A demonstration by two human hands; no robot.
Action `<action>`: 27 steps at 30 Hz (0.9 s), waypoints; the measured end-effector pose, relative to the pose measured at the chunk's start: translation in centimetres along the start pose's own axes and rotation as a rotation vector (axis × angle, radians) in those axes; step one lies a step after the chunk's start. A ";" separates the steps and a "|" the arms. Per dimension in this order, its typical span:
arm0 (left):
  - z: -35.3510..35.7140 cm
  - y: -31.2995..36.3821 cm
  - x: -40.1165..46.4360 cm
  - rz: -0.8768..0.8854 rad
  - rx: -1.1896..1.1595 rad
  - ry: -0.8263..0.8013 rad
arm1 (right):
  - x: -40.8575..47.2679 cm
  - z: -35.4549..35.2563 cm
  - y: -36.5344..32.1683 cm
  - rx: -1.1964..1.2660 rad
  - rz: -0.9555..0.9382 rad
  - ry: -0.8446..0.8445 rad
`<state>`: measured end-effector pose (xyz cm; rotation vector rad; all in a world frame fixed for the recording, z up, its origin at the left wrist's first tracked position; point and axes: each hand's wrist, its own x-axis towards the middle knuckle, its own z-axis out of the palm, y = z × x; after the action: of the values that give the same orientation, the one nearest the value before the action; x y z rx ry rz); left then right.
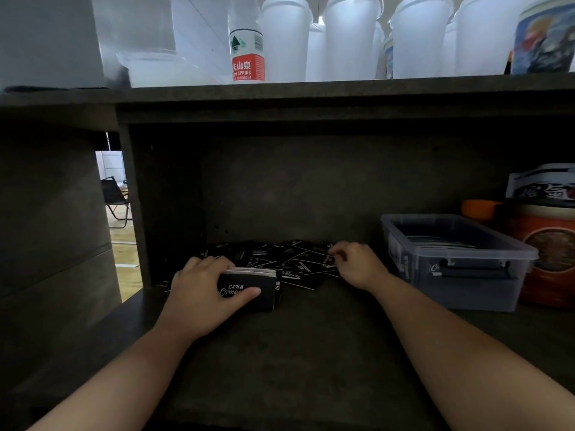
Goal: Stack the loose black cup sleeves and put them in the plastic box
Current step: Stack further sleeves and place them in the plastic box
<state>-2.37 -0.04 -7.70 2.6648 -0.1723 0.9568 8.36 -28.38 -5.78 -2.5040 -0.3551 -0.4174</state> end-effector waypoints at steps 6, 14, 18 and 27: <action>0.0 0.0 0.0 0.006 0.011 0.001 | 1.9 1.1 4.0 -0.254 0.169 -0.071; -0.1 0.1 0.2 -0.015 0.044 -0.030 | 4.0 1.1 4.5 -0.351 0.212 -0.154; 0.1 0.1 0.3 -0.023 0.036 -0.008 | 4.4 1.4 4.6 -0.313 0.242 -0.124; -0.2 0.3 0.2 -0.032 0.049 -0.045 | 2.0 1.1 2.1 -0.338 -0.161 0.280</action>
<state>-2.41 -0.32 -7.39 2.7266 -0.1173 0.9032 11.14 -29.09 -6.91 -2.6966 -0.4024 -0.9515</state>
